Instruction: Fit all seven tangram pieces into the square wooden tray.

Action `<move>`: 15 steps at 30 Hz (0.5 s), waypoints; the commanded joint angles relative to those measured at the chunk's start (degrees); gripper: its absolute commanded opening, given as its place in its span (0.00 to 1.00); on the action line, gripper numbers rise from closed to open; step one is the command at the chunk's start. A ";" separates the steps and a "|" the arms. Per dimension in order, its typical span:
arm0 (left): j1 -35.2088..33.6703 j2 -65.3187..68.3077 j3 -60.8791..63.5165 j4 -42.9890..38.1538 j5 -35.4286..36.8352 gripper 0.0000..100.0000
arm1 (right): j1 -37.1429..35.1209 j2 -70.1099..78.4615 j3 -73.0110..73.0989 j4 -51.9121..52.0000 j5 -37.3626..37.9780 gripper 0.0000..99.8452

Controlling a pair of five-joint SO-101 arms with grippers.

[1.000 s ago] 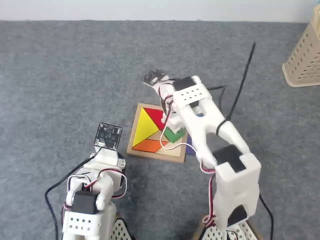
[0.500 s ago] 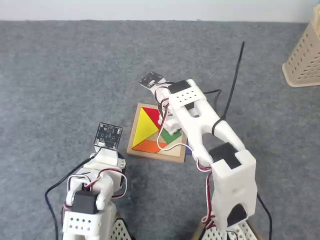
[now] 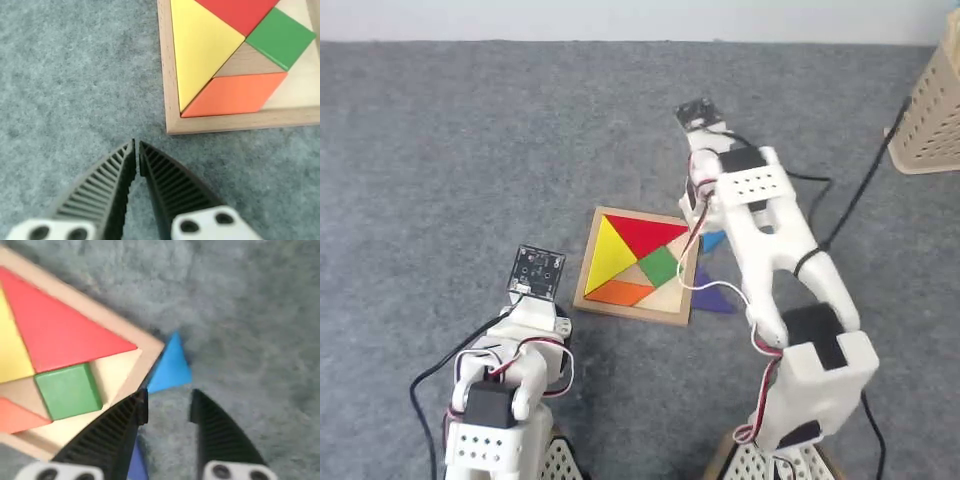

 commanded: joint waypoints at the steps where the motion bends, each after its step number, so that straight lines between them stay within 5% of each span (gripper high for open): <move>1: -0.09 -1.14 -1.10 0.35 0.53 0.01 | 0.57 1.71 -1.41 -2.42 -1.05 0.22; 15: -0.09 -1.14 -1.10 0.35 0.53 0.01 | 0.92 14.55 -8.53 -2.68 -0.88 0.23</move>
